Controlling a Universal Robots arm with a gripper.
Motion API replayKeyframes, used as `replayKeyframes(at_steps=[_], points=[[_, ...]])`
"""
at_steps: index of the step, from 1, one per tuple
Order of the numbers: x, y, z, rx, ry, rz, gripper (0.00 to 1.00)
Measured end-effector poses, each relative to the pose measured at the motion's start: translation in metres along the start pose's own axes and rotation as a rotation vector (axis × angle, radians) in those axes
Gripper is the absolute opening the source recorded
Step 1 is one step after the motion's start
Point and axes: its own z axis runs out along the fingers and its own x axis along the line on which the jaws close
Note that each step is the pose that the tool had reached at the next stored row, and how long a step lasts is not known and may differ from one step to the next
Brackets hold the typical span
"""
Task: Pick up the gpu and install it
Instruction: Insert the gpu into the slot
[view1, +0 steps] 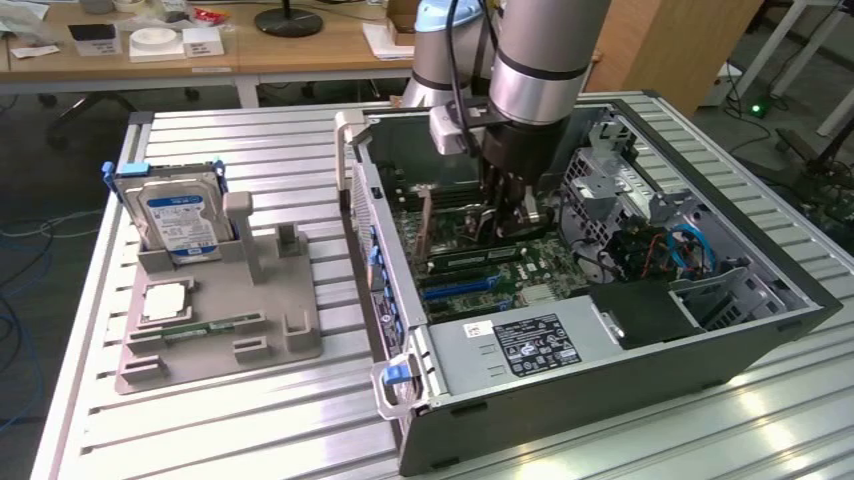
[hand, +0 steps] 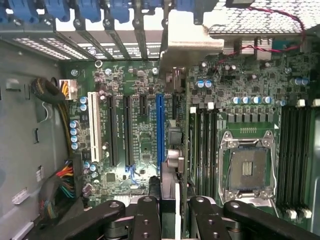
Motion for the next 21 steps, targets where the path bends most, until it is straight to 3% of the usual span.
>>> replayKeyframes(at_steps=[14, 21], points=[[0.004, 0.0044, 0.0039, -0.0002, -0.0009, -0.001, 0.27], [0.004, 0.0133, 0.0121, -0.0002, -0.0009, -0.001, 0.27]])
